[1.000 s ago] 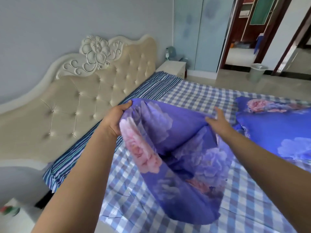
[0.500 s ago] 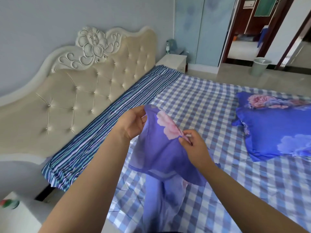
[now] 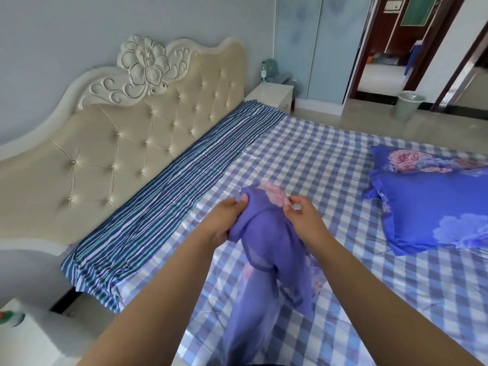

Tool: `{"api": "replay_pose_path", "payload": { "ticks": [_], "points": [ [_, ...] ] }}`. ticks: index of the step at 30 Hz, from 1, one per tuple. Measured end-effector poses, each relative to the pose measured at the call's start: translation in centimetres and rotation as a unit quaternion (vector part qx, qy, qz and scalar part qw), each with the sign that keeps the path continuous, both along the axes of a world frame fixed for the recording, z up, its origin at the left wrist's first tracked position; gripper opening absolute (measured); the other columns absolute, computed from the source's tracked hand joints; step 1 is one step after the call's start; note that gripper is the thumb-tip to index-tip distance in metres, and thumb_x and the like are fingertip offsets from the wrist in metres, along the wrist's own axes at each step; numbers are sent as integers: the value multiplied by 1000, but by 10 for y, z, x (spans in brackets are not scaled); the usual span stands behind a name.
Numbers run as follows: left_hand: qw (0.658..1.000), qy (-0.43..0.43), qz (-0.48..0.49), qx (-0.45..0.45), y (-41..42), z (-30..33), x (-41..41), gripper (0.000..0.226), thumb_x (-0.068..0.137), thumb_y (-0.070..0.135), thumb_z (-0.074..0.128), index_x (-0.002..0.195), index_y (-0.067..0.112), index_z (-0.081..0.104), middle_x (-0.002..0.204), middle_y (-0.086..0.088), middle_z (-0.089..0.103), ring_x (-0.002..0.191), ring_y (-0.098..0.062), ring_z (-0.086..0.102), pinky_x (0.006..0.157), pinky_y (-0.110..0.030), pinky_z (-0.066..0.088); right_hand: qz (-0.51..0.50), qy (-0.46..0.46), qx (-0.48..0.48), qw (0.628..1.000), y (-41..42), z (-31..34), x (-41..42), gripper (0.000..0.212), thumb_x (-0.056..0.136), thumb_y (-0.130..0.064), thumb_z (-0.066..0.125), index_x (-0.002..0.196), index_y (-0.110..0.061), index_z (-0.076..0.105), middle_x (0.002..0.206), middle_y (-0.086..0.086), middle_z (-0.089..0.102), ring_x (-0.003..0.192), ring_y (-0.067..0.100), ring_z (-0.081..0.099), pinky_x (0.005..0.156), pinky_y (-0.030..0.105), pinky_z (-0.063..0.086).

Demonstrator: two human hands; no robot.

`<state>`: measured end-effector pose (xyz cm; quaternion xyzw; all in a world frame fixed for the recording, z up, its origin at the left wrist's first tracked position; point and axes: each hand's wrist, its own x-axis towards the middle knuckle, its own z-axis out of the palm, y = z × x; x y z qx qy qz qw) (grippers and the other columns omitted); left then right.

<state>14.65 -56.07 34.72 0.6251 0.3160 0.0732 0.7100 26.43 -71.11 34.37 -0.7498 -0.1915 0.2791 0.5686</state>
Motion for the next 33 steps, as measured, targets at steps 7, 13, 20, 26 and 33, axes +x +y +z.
{"api": "replay_pose_path", "payload": {
  "ticks": [7, 13, 20, 26, 33],
  "points": [
    [999, 11, -33, 6, -18, 5, 6, 29, 101, 18, 45, 76, 9, 56, 65, -8, 45, 54, -14, 41, 53, -22, 38, -73, -126, 25, 989, -12, -25, -17, 21, 89, -40, 61, 95, -20, 57, 91, -13, 59, 88, 3, 59, 78, 27, 47],
    [998, 47, -37, 26, -38, -14, 11, 27, 101, 18, 46, 100, -2, 63, 89, -18, 64, 84, -27, 62, 82, -37, 56, -25, -189, -56, 980, -18, -49, -28, 12, 88, -28, 63, 77, -25, 60, 77, -10, 62, 76, 14, 60, 74, 37, 50],
    [974, 116, 196, -18, -6, -20, 1, 34, 100, 24, 40, 122, 5, 58, 103, -13, 65, 95, -30, 60, 82, -38, 48, -298, 98, -79, 946, -41, -50, 51, 20, 99, -14, 42, 108, -2, 56, 90, 19, 58, 77, 29, 54, 65, 32, 38],
    [979, -54, 138, -137, -1, 16, 3, 25, 101, 16, 39, 90, 7, 60, 68, -3, 66, 60, -12, 63, 54, -22, 51, -64, -87, 28, 994, -30, -9, -1, 46, 93, -30, 57, 127, -2, 42, 110, 3, 56, 104, 23, 59, 81, 14, 45],
    [991, -112, -28, -69, -33, 68, 20, 22, 100, 21, 46, 86, 13, 61, 77, -3, 71, 67, -11, 68, 66, -23, 56, -84, -54, 75, 992, -3, 9, -49, 26, 88, -8, 61, 109, -19, 48, 90, -14, 53, 72, -14, 57, 62, 2, 42]
  ]
}}
